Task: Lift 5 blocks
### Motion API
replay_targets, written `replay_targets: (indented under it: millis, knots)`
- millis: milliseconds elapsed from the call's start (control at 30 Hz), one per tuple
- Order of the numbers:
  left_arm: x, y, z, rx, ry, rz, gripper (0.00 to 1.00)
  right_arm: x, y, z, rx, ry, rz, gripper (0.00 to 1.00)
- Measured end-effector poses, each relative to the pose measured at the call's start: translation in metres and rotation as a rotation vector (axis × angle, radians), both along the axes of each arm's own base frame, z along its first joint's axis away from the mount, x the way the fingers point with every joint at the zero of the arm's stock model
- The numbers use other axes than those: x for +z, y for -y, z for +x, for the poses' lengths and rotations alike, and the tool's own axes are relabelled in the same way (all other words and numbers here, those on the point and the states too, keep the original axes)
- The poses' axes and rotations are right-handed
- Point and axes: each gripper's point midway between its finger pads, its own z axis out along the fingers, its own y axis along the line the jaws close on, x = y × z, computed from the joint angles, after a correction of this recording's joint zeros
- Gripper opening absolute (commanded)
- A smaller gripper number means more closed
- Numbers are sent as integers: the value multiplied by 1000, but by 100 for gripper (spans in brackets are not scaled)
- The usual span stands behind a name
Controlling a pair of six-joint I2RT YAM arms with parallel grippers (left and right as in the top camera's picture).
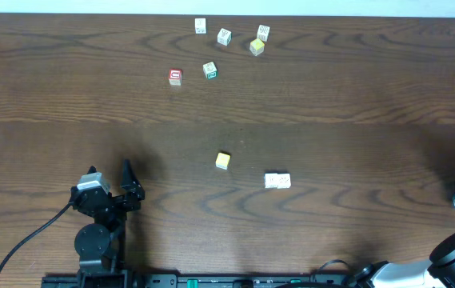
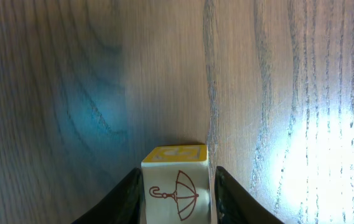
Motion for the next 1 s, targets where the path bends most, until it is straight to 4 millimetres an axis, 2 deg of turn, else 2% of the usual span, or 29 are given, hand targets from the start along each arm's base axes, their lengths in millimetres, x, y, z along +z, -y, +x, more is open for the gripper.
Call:
replay_targets:
  millis: [100,367,467,700,1000]
  knots:
    - [0,0,0,0,0,0,76,0,0,0,0,0,0,33]
    - [0,0,0,0,0,0,76,1,2,4,19,12,-8,19]
    - [0,0,0,0,0,0,76,5,2,19,86,57,-18,18]
    - [0,0,0,0,0,0,76,7,-20,50,253,77,-19,18]
    - [0,0,0,0,0,0,76,11,-63,100,549,73,-60,20]
